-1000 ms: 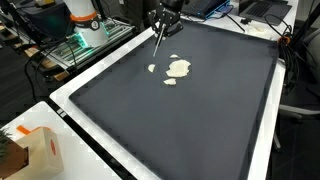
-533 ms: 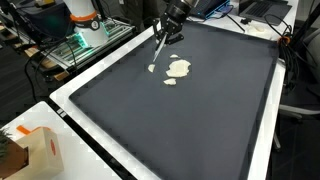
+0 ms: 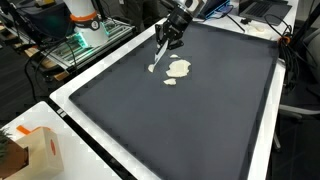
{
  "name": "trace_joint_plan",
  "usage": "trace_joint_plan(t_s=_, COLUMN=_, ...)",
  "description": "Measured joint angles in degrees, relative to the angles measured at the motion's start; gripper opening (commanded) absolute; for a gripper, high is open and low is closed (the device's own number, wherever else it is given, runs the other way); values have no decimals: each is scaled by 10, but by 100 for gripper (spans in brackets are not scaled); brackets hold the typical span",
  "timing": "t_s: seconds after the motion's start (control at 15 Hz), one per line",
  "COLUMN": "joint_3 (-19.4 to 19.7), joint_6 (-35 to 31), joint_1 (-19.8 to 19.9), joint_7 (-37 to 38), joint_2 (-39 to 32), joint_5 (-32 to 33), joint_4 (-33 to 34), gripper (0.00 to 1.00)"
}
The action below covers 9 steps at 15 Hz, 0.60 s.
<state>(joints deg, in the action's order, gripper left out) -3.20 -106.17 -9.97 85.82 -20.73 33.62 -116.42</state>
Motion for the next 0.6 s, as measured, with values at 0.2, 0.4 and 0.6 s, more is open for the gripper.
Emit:
trace_joint_plan(t_s=0.2, joint_3=1, joint_6=9, joint_1=-8, joint_7=-11, joint_2=-16, joint_5=7, joint_4=11, gripper=1)
trace_joint_plan(t_s=0.4, joint_3=3, joint_6=11, joint_1=-16, joint_7=-24, joint_2=-31, joint_5=12, joint_4=20, gripper=1)
trace_joint_plan(t_s=0.6, joint_3=3, joint_6=11, joint_1=-22, joint_7=-35, joint_2=-39, joint_5=21, joint_4=27, gripper=1)
